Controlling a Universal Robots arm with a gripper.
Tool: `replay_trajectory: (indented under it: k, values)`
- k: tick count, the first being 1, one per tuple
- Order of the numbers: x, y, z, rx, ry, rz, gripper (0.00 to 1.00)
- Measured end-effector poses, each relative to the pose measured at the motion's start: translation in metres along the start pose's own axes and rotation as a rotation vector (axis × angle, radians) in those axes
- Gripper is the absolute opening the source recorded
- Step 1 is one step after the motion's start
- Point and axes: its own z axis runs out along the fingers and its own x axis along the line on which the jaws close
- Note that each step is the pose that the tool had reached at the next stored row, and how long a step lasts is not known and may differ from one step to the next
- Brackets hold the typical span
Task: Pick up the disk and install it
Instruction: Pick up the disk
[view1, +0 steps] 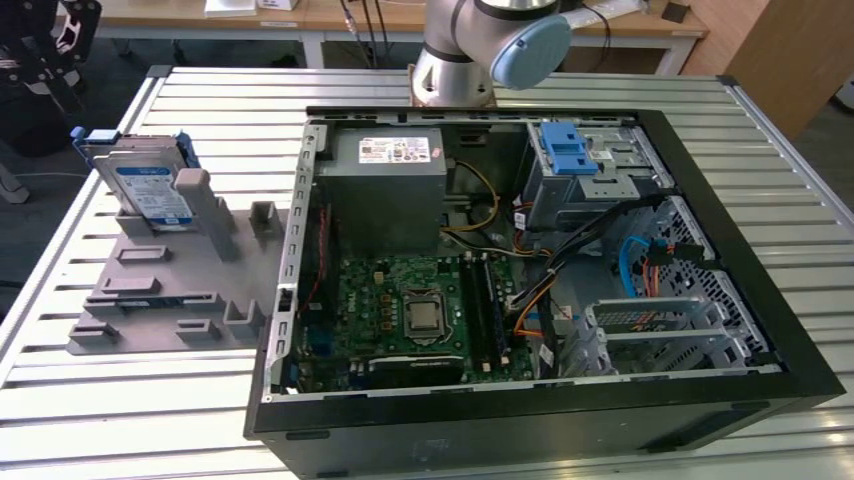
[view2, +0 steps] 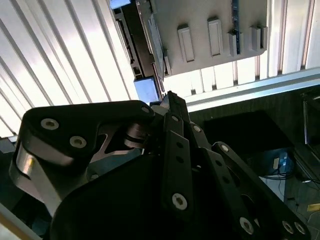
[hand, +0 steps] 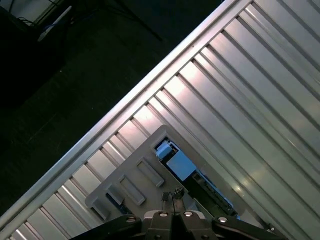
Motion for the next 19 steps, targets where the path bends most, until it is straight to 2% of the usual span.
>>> replay_trajectory:
  k: [19]
  values:
    - [0.0002,0.0002,0.0000,0.0020,0.0062,-0.146,0.11]
